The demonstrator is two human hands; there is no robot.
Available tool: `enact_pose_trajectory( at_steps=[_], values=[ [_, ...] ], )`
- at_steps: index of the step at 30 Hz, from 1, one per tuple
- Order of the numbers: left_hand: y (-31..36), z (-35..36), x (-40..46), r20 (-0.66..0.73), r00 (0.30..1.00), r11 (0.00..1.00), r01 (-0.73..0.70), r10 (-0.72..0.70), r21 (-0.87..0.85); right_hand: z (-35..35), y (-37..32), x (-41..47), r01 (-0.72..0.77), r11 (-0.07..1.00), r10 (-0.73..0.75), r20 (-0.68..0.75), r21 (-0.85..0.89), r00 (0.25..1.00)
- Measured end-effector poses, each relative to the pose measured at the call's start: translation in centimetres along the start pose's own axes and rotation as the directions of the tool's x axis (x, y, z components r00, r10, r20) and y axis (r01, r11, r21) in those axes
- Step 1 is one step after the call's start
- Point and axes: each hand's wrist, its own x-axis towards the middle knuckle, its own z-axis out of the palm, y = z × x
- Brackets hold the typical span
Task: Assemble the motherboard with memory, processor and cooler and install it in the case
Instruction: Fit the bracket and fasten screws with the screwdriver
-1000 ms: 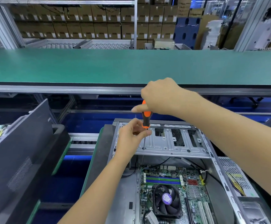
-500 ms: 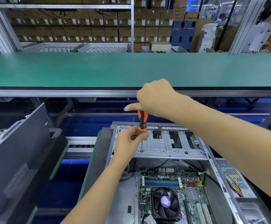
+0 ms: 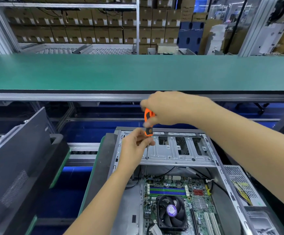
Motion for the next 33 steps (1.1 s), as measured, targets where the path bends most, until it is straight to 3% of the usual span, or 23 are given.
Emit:
enact_pose_trajectory(
  at_steps=[3,6,8,10,12,14,16,21,25,28,31,33],
  values=[
    [0.0,-0.4,0.1,0.03,1.0,1.0,0.001,-0.001,0.007,-0.5,0.4,-0.2,0.092,0.986,-0.095,0.018,0.14,0.995],
    [0.3,-0.1,0.0,0.014,1.0,0.997,-0.014,0.013,0.078,-0.7,-0.6,0.4,-0.07,0.981,0.056,-0.082,-0.183,0.995],
    [0.5,0.0,0.0,-0.028,0.999,0.989,-0.038,0.042,0.14,-0.7,-1.1,0.4,-0.144,0.946,0.109,-0.133,-0.291,0.985],
    [0.7,-0.1,0.1,-0.026,0.998,0.985,-0.06,0.065,0.163,-0.6,-0.7,0.2,-0.121,0.97,0.107,-0.075,-0.213,0.991],
    [0.8,-0.6,0.1,-0.014,0.998,0.985,-0.066,0.069,0.158,-0.7,-0.2,0.2,0.043,0.999,-0.043,0.04,0.002,0.998],
    [0.8,-0.9,0.2,0.005,0.999,0.987,-0.049,0.049,0.152,-1.0,-0.1,0.2,0.128,0.989,-0.131,0.046,0.079,0.99],
    [0.8,-1.0,0.2,0.015,1.0,0.99,-0.023,0.021,0.137,-1.1,-0.2,0.6,0.086,0.995,-0.086,-0.006,0.041,0.996],
    [0.7,-0.5,0.2,0.003,1.0,0.995,-0.004,0.004,0.101,-0.1,-1.3,0.9,-0.093,0.965,0.06,-0.141,-0.243,0.988],
    [0.9,-0.7,0.4,0.057,0.998,0.998,0.022,-0.025,0.054,0.2,-0.3,0.7,0.074,0.989,-0.069,0.048,-0.129,0.997],
    [1.4,-0.8,0.2,0.091,0.995,0.999,0.027,-0.03,0.035,-0.1,0.0,0.9,0.087,0.99,-0.085,0.025,-0.111,0.996],
    [0.8,-0.7,-1.4,-0.034,0.999,0.963,-0.01,0.02,0.268,-0.4,-0.1,0.9,0.024,0.99,-0.027,-0.019,-0.141,0.999],
    [-1.5,-0.8,-3.7,-0.052,0.998,0.864,-0.001,0.031,0.503,-0.5,0.3,1.0,-0.002,0.995,-0.001,-0.038,-0.096,0.999]
  ],
)
